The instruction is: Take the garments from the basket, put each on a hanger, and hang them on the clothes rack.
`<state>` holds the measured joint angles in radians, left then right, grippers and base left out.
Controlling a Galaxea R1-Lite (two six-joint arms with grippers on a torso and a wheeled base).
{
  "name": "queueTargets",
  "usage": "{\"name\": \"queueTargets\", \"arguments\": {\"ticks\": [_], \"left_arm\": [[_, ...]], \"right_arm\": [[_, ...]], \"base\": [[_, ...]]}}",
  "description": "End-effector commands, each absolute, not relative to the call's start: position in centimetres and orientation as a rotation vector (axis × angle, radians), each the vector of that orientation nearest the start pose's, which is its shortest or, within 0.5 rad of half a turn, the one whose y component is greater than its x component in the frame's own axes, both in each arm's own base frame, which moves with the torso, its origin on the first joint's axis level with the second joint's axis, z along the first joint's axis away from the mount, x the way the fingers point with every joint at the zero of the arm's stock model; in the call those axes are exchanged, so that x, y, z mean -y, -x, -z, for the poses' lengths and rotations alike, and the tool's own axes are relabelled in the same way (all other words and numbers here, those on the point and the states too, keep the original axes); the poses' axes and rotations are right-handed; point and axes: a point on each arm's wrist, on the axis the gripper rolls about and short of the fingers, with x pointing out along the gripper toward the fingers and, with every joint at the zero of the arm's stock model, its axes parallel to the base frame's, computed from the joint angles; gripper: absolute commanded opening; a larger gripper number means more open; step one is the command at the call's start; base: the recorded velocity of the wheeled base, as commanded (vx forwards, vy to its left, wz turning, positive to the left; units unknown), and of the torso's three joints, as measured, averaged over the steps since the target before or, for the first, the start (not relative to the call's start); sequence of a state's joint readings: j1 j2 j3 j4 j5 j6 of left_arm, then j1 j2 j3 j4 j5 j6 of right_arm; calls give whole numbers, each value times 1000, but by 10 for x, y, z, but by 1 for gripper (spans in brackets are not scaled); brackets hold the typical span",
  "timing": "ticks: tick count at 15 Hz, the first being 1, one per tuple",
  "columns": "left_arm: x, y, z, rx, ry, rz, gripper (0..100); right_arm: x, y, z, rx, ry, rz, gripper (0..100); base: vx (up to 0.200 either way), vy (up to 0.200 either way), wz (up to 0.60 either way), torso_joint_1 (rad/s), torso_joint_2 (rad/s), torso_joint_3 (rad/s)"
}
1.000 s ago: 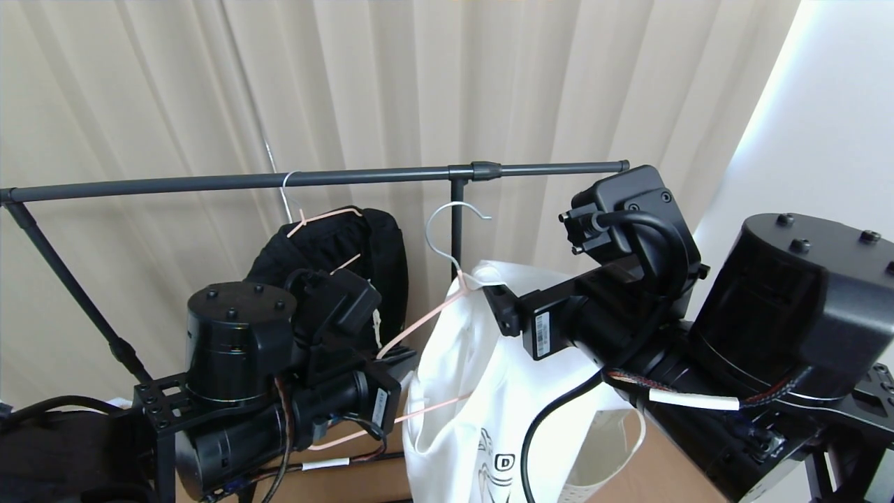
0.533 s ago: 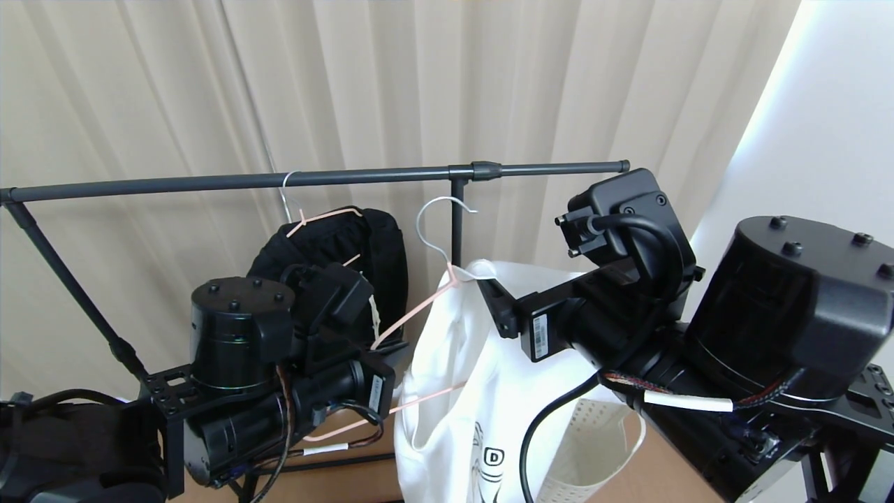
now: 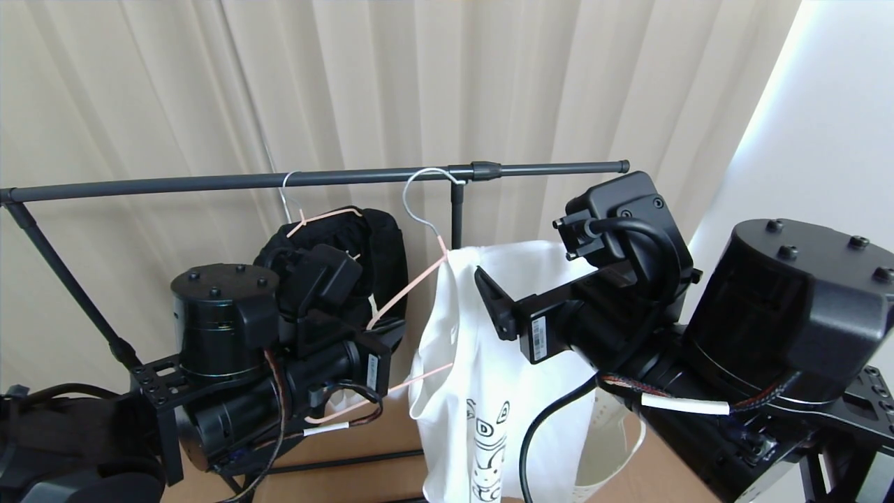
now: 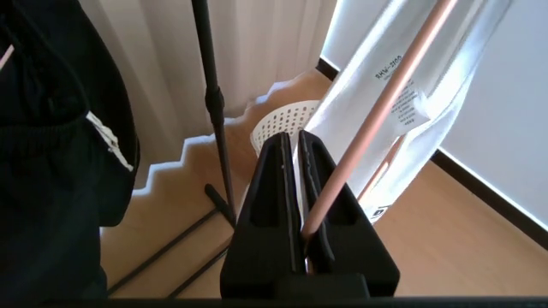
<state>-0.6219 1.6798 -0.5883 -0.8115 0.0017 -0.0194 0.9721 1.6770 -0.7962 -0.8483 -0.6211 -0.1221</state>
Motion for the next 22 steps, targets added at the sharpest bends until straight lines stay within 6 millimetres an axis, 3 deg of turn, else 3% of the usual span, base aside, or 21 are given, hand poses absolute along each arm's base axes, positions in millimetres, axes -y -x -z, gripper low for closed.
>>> {"name": "queueTargets", "arguments": {"ticks": [1,5,7,10,15,17,19,21,22], "left_arm": [[161,-226,-150,-276,-68,611,0],[150,-224,-152,-273,-64,591,0],[140,-217,-150,-282,-67,582,0],[116,-209,-147,-299,-58,651,0],[102,-203,-134,-312,-106,694,0],[96,-195,-133,-302,-113,697,0],[93,-191,-130,-313,-107,745,0],[93,-190,-129,-311,-129,763,0],[93,-190,-129,-311,-129,763,0]], "right_arm": [[-240,-180,-207,-4,148,-352,100],[-238,-179,-209,-1,145,-348,100],[-232,-179,-208,-6,150,-340,100],[-215,-177,-222,20,133,-320,100],[-177,-157,-246,6,270,-571,100],[-157,-152,-272,-108,317,-747,100],[-141,-167,-291,-227,353,-892,100],[-129,-193,-296,-322,460,-1021,100],[-129,-193,-296,-322,460,-1021,100]], "base": [[0,0,0,0,0,0],[0,0,0,0,0,0],[0,0,0,0,0,0],[0,0,0,0,0,0],[0,0,0,0,0,0],[0,0,0,0,0,0],[0,0,0,0,0,0],[0,0,0,0,0,0],[0,0,0,0,0,0]]}}
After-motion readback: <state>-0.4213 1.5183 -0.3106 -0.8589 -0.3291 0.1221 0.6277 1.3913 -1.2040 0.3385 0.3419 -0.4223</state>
